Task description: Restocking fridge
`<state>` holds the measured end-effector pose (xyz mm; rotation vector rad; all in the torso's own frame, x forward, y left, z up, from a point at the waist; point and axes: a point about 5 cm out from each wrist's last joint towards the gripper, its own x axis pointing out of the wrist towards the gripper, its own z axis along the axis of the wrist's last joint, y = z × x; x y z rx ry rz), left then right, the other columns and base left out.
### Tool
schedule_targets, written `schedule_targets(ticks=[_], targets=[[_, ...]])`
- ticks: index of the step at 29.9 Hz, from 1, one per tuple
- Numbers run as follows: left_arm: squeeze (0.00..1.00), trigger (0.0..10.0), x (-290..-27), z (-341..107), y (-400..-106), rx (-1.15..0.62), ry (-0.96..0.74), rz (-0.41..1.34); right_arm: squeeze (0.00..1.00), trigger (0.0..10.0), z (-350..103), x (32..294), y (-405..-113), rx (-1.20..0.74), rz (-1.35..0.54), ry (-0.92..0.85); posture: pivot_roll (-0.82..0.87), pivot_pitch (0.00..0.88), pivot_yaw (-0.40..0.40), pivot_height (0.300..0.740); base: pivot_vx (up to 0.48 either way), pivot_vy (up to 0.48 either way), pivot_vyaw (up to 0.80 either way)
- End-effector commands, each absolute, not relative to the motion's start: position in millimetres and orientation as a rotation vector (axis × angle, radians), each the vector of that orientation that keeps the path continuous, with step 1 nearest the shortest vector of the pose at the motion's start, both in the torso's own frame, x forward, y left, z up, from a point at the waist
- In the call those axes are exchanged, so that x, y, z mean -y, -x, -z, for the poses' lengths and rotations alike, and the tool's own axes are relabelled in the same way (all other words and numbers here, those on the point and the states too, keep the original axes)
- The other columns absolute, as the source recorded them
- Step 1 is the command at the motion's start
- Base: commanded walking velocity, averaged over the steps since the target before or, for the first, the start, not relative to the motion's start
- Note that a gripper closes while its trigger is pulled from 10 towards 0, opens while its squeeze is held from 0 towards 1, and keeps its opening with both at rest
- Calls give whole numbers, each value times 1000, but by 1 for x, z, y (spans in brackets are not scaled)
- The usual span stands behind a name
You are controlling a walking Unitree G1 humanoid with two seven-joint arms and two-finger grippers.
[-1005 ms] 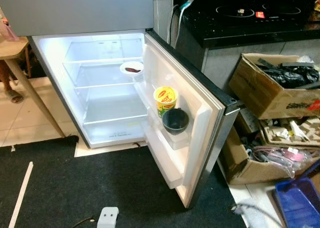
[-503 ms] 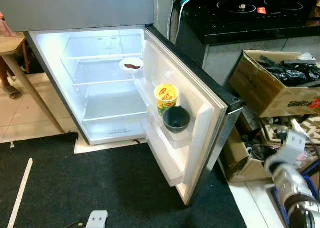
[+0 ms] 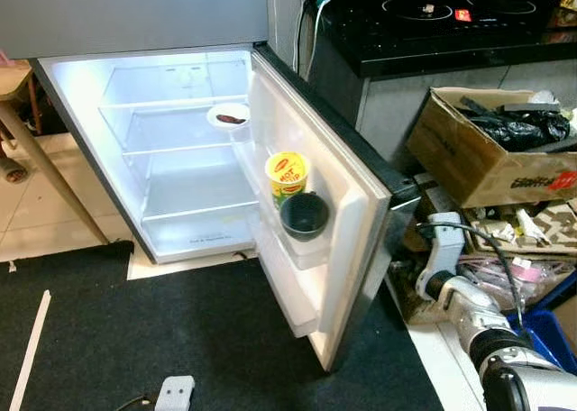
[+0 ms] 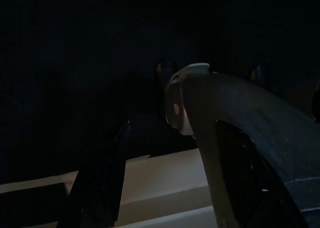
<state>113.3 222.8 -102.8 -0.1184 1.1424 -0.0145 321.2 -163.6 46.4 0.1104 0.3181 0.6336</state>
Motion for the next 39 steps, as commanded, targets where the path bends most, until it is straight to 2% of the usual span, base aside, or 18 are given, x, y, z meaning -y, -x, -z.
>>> schedule_targets(ticks=[1,2,3,4,8,10,11,12,14,15,17,18,21,29,33,36,37,39], targets=[[0,10000,-227,102,-111,-1147,111,9,0,10000,-41,137,-312,-337,-833,-120,-62,8,-25,740,0,0,0],[0,10000,-227,102,-113,-1144,112,11,0,10000,-48,119,-304,-300,-1014,-197,-62,8,-25,740,0,0,0],[0,10000,-227,102,-113,-1144,112,11,0,10000,-48,119,-304,-300,-1014,-197,-62,8,-25,740,0,0,0],[0,10000,-226,101,-116,-1140,112,17,0,10000,-73,92,-288,-202,-1316,-345,-63,8,-24,740,0,0,0],[0,10000,-224,101,-119,-1136,113,22,0,10000,-89,77,-283,-129,-1436,-399,-65,5,-24,740,0,0,0],[0,10000,-223,101,-120,-1133,114,26,0,10000,-89,77,-299,-88,-1297,-405,-65,5,-27,740,0,0,0],[0,10000,-223,101,-121,-1132,115,27,0,10000,-78,83,-310,-132,-1133,-347,-64,5,-27,740,0,0,0],[0,10000,-223,101,-121,-1132,115,27,0,10000,-78,83,-310,-132,-1133,-347,-64,5,-27,740,0,0,0],[0,10000,-223,101,-121,-1131,117,27,0,10000,-58,94,-316,-227,-934,-223,-64,5,-26,740,0,0,0],[0,10000,-223,101,-121,-1131,117,27,0,10000,-58,94,-316,-227,-934,-223,-64,5,-26,740,0,0,0],[0,10000,-223,101,-120,-1129,121,26,0,10000,-37,117,-309,-326,-793,-141,-64,5,-26,740,0,0,0],[0,10000,-223,101,-120,-1129,121,26,0,10000,-37,117,-309,-326,-793,-141,-64,5,-26,740,0,0,0],[0,10000,-224,101,-120,-1127,125,21,0,10000,-3,149,-287,-531,-626,-29,-66,9,-28,740,0,0,558],[0,10000,-225,100,-121,-1122,117,13,0,10000,32,189,-253,-734,-391,34,-65,12,-26,740,0,0,586],[0,10000,-225,100,-122,-1119,115,10,0,10000,42,199,-240,-791,-332,46,-65,12,-25,740,0,0,631],[0,10000,-225,99,-125,-1105,116,-2,0,10000,71,222,-194,-985,-201,124,-63,13,-23,740,0,0,642],[0,10000,-225,99,-125,-1105,116,-2,0,10000,71,222,-194,-985,-201,124,-63,13,-23,740,0,0,644],[0,10000,-218,98,-132,-1083,135,-2,0,10000,81,229,-170,-1067,-162,148,-64,13,-24,740,0,0,641]])
